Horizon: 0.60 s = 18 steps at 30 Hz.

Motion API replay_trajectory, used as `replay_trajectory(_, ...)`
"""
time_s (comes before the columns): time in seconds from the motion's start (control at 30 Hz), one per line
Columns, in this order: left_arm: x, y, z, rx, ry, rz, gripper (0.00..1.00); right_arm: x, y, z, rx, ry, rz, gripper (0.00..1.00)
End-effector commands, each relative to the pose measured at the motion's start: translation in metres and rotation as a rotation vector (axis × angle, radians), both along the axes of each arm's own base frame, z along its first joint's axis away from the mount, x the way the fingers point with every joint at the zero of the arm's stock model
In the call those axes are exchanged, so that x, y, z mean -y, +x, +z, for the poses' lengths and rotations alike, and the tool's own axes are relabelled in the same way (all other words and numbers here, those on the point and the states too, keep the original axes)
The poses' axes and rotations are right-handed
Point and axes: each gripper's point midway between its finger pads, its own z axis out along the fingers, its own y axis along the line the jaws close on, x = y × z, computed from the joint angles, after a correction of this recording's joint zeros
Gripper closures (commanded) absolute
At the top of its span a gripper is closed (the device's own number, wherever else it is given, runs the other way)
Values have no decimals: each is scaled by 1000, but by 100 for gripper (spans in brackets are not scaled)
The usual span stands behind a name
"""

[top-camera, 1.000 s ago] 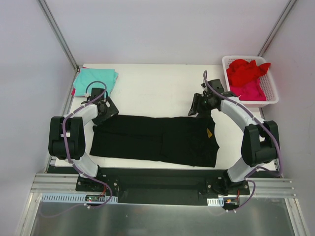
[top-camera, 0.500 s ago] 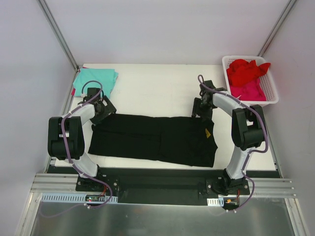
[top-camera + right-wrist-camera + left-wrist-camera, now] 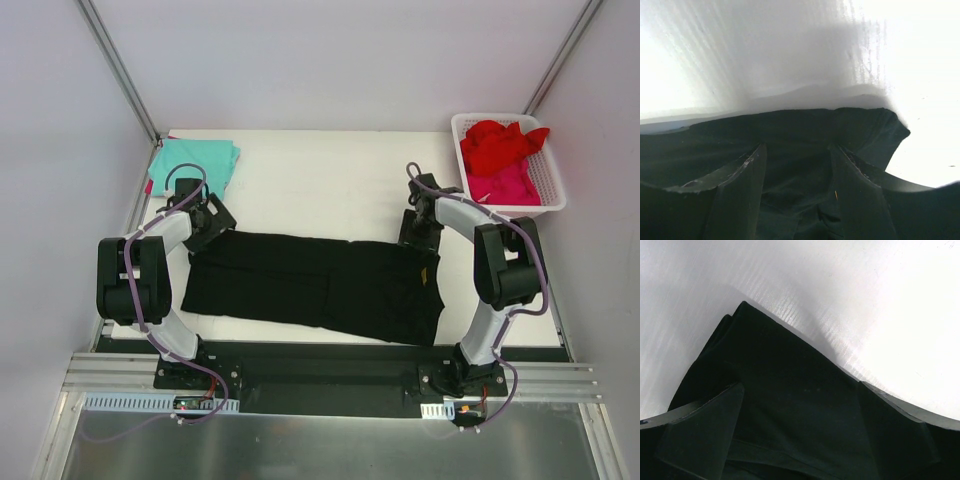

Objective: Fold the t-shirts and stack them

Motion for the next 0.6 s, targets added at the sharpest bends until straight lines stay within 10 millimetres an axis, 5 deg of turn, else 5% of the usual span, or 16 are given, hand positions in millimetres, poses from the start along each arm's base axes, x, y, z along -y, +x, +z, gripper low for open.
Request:
replay_trajectory(0.0, -6, -12, -13, -52, 2, 22, 1, 44, -6, 1, -17, -159, -54, 43)
replay_trajectory(0.3, -5, -8, -7, -35, -5, 19, 1, 54, 34, 32, 99, -183, -23, 44)
replay_trajectory(0.43, 1, -7, 2, -10, -23, -4, 1, 35, 51, 60, 180, -80, 17, 44)
replay_trajectory(0.57, 10, -2, 43, 89, 11, -47, 1, 7, 46, 107, 251, 57, 61, 44)
